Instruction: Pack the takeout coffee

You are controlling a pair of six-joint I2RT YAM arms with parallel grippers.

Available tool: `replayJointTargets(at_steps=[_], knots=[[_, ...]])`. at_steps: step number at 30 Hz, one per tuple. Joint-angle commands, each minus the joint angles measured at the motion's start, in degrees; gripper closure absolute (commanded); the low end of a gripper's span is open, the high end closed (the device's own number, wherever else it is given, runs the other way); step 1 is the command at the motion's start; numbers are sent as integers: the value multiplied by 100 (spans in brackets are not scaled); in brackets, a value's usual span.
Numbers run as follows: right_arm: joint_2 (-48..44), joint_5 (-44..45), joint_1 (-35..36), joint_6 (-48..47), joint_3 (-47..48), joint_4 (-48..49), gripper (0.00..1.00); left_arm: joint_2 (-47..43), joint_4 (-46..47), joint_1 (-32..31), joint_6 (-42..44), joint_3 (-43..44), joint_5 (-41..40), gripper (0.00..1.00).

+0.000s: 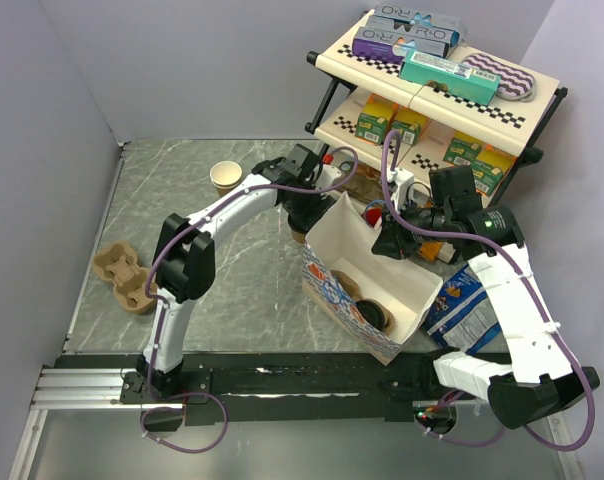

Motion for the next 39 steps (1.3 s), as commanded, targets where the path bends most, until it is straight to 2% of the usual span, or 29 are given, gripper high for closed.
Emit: replayJointTargets(at_steps=[1,6,9,10,11,12,22,27,30,33,39], knots=[[-59,-96,-37,-81,29,13,82,-284,-293,-19,119,52,-31,47],[-41,-315,-37,-239,98,-22,99,-882,-389,112,181,-616,-93,65],[20,-579,-19,-196,221,13,100,-1269,-469,235,163,-932,-40,77],[64,-745,-19,-195,283,31,100,-1496,-460,280,146,-1011,-23,83],[99,-834,-19,-195,309,22,100,-1620,-460,350,154,-1203,-14,97],[117,-913,-11,-187,336,5,100,-1743,-469,403,163,-1310,12,99],[582,-1511,683,-29,977,-92,100,-3870,-329,1202,374,-2707,610,99],[574,-1564,868,121,952,13,100,-5423,286,1291,506,-3120,1751,99],[486,-1555,886,200,768,110,100,-6022,550,1282,462,-3183,2586,99],[407,-1538,912,288,670,171,100,-6296,568,1089,418,-3026,2930,99],[310,-1389,948,525,609,286,100,-6210,104,404,549,-2288,2984,99]])
